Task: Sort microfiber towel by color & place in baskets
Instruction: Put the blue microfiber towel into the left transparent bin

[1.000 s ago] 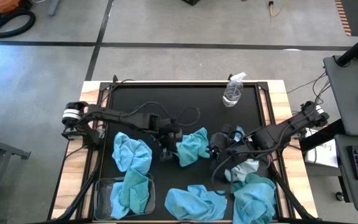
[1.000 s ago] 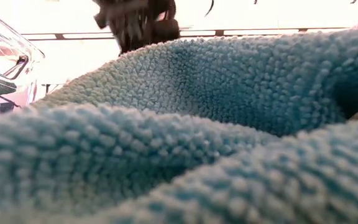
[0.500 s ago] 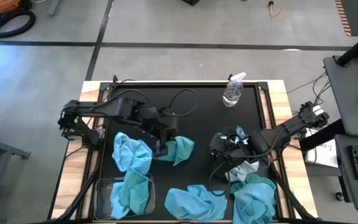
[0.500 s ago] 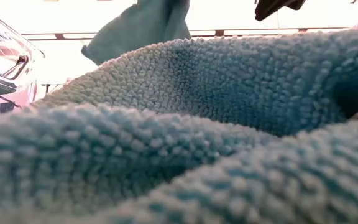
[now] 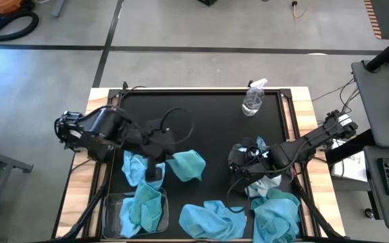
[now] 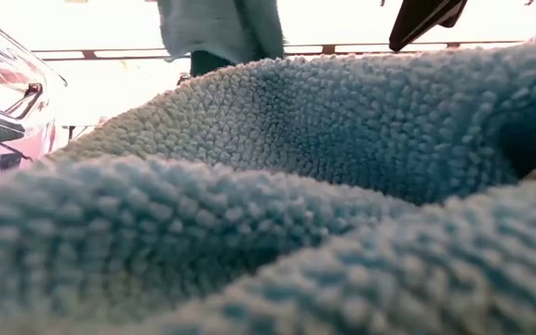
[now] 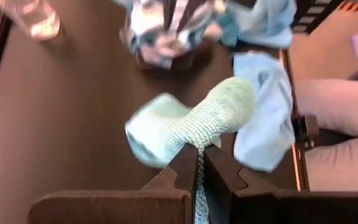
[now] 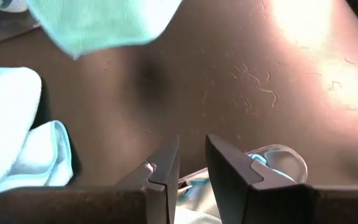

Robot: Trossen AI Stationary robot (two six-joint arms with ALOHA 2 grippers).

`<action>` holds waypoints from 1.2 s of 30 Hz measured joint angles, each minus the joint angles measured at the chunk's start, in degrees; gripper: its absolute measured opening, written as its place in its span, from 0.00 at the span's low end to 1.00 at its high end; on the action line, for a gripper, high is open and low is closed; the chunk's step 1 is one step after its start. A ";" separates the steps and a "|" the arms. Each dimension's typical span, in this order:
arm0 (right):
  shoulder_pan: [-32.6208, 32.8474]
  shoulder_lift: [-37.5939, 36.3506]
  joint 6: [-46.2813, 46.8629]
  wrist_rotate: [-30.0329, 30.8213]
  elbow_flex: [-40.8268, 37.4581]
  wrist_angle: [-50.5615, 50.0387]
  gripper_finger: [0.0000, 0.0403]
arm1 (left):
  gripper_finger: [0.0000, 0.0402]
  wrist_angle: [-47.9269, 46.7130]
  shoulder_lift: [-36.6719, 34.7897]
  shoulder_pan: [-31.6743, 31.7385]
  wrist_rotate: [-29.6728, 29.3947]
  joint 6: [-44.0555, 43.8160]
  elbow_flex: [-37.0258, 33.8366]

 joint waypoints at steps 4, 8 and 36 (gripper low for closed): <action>0.00 0.00 -1.53 0.02 -0.17 0.01 0.18 | 0.00 -7.04 -0.36 -4.28 -5.90 -7.74 1.32; -0.02 0.00 -3.25 0.05 -0.22 0.18 0.18 | 0.00 -8.34 -1.45 -9.35 -9.09 -14.52 2.01; -0.02 0.00 -6.07 0.22 -0.22 0.94 0.18 | 0.00 -8.45 -2.01 -43.99 -23.11 -36.16 -0.63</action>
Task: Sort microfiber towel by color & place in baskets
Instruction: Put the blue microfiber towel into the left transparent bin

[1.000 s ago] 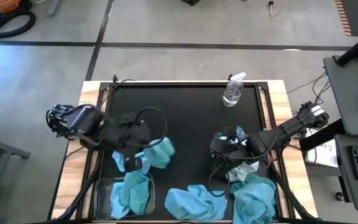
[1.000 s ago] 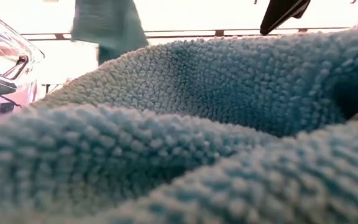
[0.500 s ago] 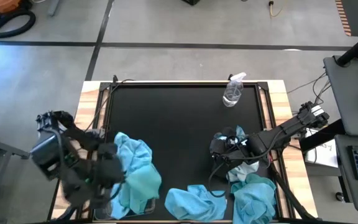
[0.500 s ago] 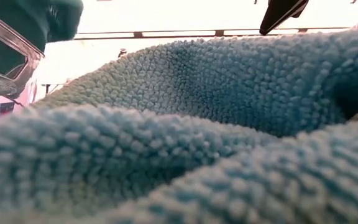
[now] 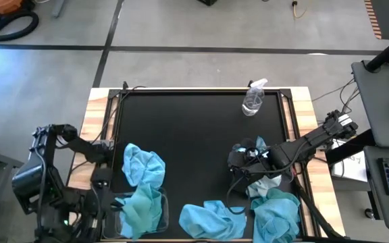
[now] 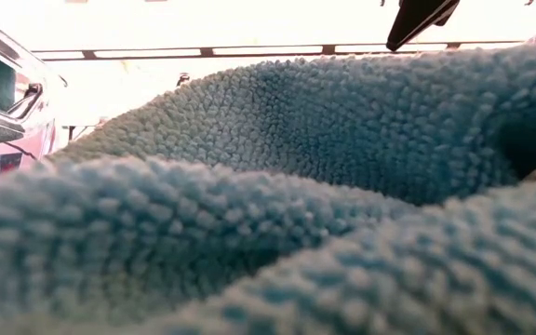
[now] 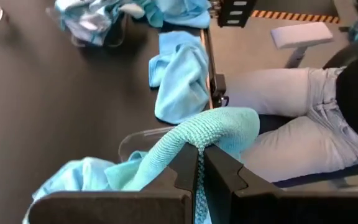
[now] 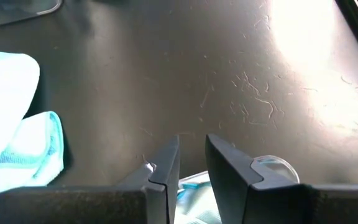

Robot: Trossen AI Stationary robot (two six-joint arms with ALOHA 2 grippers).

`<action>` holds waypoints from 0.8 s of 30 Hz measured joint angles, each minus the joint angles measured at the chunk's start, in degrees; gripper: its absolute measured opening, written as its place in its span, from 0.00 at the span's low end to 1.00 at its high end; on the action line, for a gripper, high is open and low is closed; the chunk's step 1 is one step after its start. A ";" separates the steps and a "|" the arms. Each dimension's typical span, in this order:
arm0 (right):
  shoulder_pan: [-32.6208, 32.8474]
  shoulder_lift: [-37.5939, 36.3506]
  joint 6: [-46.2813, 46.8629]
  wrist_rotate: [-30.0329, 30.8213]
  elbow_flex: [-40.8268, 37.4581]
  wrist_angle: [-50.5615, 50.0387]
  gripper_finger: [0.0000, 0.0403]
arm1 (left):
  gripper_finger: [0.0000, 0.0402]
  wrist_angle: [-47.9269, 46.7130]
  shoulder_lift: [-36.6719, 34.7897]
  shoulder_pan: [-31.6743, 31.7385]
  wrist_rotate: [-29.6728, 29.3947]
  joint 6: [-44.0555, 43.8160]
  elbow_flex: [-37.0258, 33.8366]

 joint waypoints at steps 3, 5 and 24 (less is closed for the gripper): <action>0.00 0.00 0.00 0.00 0.00 0.09 0.18 | 0.00 -0.02 0.00 -0.08 -0.22 -4.16 -2.96; 0.00 0.00 -0.02 0.00 0.00 0.09 0.18 | 0.01 0.02 0.00 -0.14 1.26 -7.22 -5.36; 0.00 0.00 -0.39 -0.04 0.00 0.31 0.18 | 0.06 2.11 0.00 -2.72 15.41 -40.26 -30.90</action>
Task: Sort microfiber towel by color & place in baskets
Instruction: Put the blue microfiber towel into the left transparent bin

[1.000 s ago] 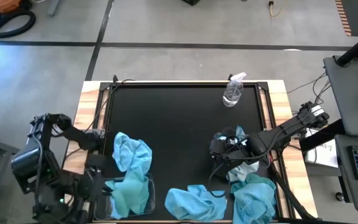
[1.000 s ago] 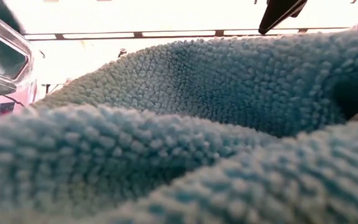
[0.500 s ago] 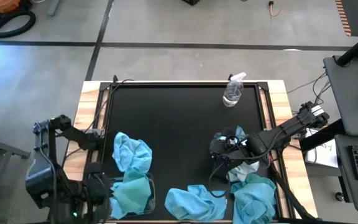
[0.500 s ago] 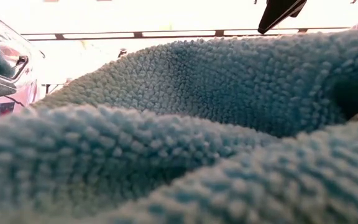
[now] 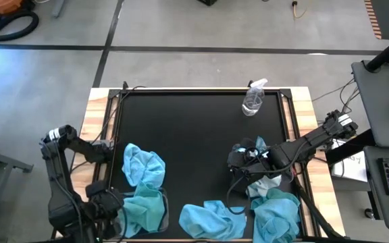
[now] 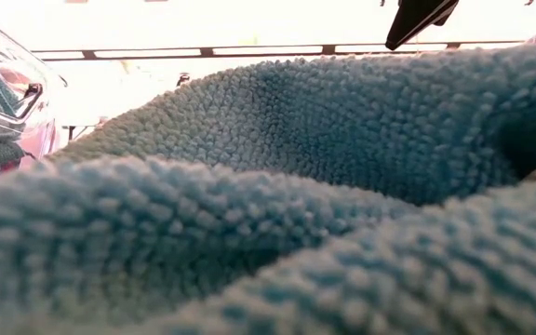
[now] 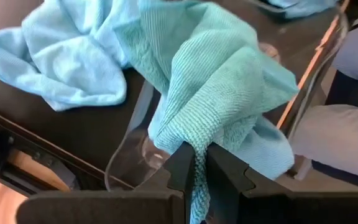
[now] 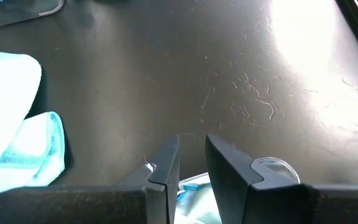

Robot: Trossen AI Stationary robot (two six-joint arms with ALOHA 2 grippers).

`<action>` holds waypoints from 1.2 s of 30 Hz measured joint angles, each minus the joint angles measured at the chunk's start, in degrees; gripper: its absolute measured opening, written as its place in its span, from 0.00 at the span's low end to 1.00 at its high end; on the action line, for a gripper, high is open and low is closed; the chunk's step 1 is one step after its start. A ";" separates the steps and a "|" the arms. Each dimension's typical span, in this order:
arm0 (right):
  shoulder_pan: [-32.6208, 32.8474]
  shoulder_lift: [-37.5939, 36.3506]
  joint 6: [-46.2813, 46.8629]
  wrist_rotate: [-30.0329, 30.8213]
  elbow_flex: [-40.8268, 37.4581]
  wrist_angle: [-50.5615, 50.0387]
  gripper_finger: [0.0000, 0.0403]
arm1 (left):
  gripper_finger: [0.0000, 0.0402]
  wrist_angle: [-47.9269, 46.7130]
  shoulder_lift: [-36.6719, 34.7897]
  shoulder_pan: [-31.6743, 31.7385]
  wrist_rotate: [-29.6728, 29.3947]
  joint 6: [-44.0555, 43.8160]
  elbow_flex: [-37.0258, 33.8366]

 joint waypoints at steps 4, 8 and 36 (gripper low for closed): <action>0.00 0.00 -0.02 -0.02 0.00 0.21 0.18 | 0.06 1.61 0.00 0.04 1.04 -0.68 -2.03; 0.00 0.00 -0.01 -0.04 0.00 0.25 0.18 | 0.06 4.73 0.00 0.12 1.34 -1.14 -2.10; 0.00 0.00 -0.02 -0.11 0.00 0.26 0.18 | 0.07 3.48 0.00 2.53 2.58 -8.87 -2.04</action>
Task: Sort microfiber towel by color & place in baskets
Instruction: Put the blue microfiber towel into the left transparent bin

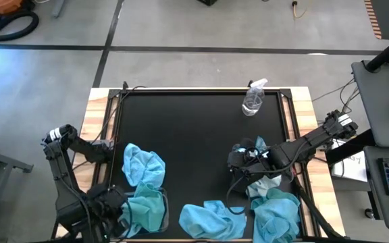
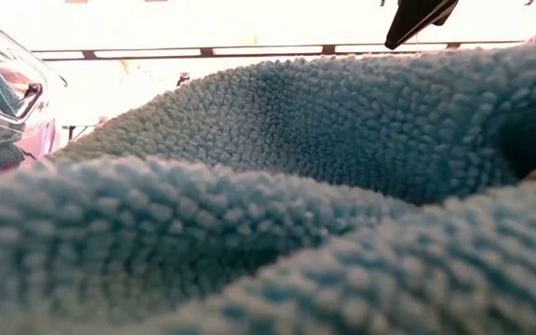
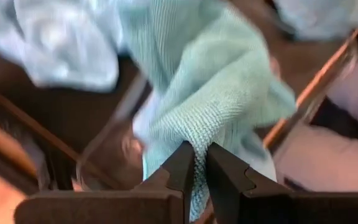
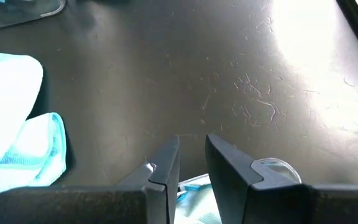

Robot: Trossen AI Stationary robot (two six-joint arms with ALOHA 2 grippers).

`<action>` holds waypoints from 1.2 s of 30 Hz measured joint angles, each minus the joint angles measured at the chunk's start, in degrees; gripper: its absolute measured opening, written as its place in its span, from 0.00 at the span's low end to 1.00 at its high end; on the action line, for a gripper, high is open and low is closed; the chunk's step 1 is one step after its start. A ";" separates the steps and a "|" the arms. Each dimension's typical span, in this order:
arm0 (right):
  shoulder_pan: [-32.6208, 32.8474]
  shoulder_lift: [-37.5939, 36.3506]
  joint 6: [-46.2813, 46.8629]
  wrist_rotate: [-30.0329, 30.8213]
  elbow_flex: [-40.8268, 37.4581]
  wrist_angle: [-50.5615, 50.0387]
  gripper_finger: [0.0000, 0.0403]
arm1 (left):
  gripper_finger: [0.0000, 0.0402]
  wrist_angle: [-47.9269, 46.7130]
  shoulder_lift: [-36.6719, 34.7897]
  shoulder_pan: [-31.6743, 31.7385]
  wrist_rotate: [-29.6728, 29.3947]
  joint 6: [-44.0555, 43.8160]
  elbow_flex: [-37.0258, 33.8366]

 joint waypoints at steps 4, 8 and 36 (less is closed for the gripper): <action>0.00 0.00 -0.36 0.00 0.00 -0.02 0.18 | 0.11 1.71 0.00 0.07 4.22 -1.67 -0.02; 0.00 0.00 -0.57 -0.01 0.00 -0.02 0.18 | 0.18 2.24 0.00 0.54 4.12 -2.11 -0.02; 0.00 0.02 -1.47 0.02 -0.39 -0.06 0.18 | 0.41 -5.66 -6.96 15.45 -3.53 14.28 -18.33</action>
